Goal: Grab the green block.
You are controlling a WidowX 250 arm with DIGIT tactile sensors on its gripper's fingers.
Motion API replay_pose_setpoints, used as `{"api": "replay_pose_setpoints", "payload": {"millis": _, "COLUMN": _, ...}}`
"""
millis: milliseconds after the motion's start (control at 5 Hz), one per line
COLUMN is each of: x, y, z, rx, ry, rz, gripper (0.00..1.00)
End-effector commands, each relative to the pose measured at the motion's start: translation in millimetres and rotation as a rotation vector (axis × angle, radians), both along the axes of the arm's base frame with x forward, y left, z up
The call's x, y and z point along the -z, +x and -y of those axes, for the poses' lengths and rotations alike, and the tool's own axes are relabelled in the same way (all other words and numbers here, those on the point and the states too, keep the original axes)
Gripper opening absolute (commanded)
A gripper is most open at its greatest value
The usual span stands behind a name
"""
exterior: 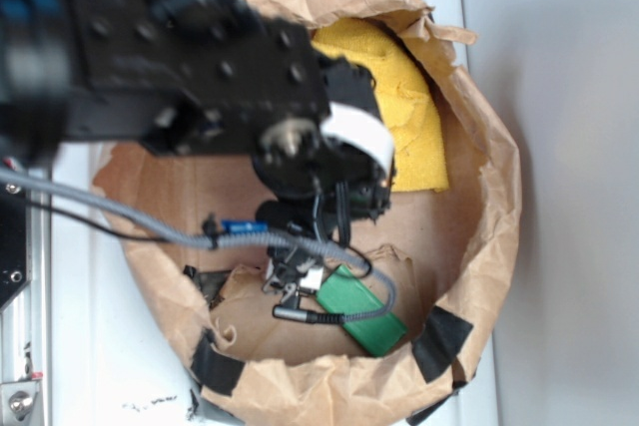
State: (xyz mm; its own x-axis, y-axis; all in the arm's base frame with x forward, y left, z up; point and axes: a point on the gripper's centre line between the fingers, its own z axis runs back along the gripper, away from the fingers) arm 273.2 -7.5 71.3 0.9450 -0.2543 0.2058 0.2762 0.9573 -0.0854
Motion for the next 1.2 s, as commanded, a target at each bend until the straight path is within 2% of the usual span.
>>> {"api": "replay_pose_setpoints", "payload": {"millis": 0, "x": 9, "y": 22, "z": 35, "rx": 0.05, "ry": 0.02, "rz": 0.107, "gripper": 1.0}}
{"api": "replay_pose_setpoints", "payload": {"millis": 200, "x": 26, "y": 23, "z": 47, "rx": 0.102, "ry": 0.036, "rz": 0.129, "gripper": 1.0}}
{"api": "replay_pose_setpoints", "payload": {"millis": 400, "x": 43, "y": 34, "z": 51, "rx": 0.122, "ry": 0.063, "rz": 0.1, "gripper": 1.0}}
{"api": "replay_pose_setpoints", "payload": {"millis": 600, "x": 36, "y": 45, "z": 48, "rx": 0.066, "ry": 0.06, "rz": 0.09, "gripper": 0.0}}
{"api": "replay_pose_setpoints", "payload": {"millis": 800, "x": 15, "y": 51, "z": 39, "rx": 0.041, "ry": 0.015, "rz": 0.057, "gripper": 0.0}}
{"api": "replay_pose_setpoints", "payload": {"millis": 1000, "x": -15, "y": 45, "z": 18, "rx": 0.011, "ry": 0.003, "rz": 0.005, "gripper": 0.0}}
